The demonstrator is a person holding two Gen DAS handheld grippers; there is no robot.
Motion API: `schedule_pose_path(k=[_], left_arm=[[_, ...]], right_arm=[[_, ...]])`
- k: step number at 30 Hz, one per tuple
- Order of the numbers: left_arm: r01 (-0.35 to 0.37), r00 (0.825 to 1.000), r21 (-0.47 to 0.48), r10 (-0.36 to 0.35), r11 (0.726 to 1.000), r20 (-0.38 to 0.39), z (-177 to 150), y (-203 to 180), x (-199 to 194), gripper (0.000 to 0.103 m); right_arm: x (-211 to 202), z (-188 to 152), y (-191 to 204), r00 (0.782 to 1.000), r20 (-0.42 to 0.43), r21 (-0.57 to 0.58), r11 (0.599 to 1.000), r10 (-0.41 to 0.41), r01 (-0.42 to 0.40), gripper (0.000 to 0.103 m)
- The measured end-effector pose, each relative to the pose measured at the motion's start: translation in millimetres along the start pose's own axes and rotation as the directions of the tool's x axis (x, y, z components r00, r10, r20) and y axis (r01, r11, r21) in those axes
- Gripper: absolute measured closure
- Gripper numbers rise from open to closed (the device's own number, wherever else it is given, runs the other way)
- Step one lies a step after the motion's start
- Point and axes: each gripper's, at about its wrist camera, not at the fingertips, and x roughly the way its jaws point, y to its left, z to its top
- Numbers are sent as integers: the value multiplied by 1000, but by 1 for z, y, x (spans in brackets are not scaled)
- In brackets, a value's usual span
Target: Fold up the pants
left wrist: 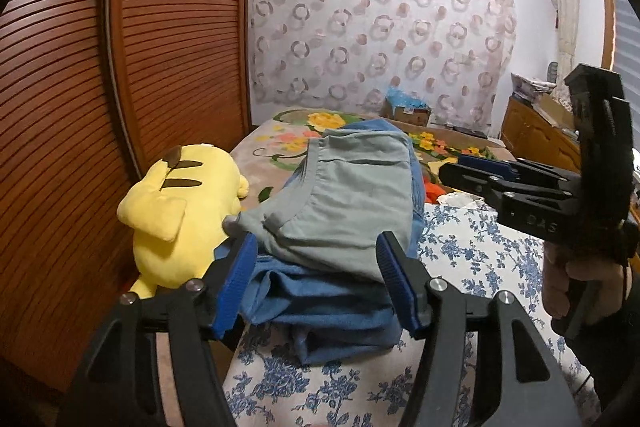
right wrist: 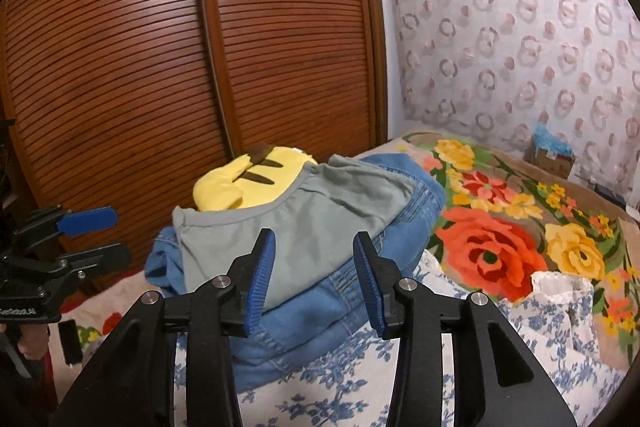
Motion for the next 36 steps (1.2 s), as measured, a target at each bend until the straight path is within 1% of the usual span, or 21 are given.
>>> schedule_pose_path(k=[4, 7, 9, 11, 14, 16, 20, 26, 30, 36], left_arm=[[-4, 1000, 3, 4, 1000, 5, -3, -1, -5, 41], [1, 1000, 14, -1, 1000, 9, -5, -3, -8, 41], [8, 1000, 23, -8, 1000, 12, -7, -5, -12, 41], [21, 1000, 29, -21, 999, 16, -9, -8, -17, 41], [37, 999, 42, -38, 998, 22, -13, -14, -24, 41], [48, 999, 49, -49, 998, 23, -16, -18, -28, 41], [65, 997, 66, -67, 996, 29, -21, -27, -36, 41], [100, 994, 91, -103, 991, 26, -30, -44, -44, 41], [132, 990, 117, -136, 984, 23, -37, -60, -50, 41], [180, 982, 141, -185, 973, 24, -45, -83, -61, 41]], right_arm=[[-8, -4, 6, 1000, 0, 5, 1000, -13, 13, 57], [-17, -7, 11, 1000, 6, 11, 1000, -25, 25, 52], [-24, -10, 13, 999, 11, 16, 999, -40, 39, 46], [-31, -13, 15, 998, 13, 22, 998, -58, 57, 32], [-46, -21, 17, 995, 23, 41, 994, -101, 100, 21], [-54, -27, 17, 992, 24, 53, 991, -124, 122, 16], [-73, -40, 16, 986, 24, 70, 984, -165, 163, 15], [-103, -61, 13, 970, 25, 108, 965, -244, 240, 15], [-128, -75, 13, 954, 28, 137, 947, -298, 292, 15], [-166, -93, 15, 920, 36, 171, 910, -389, 378, 15]])
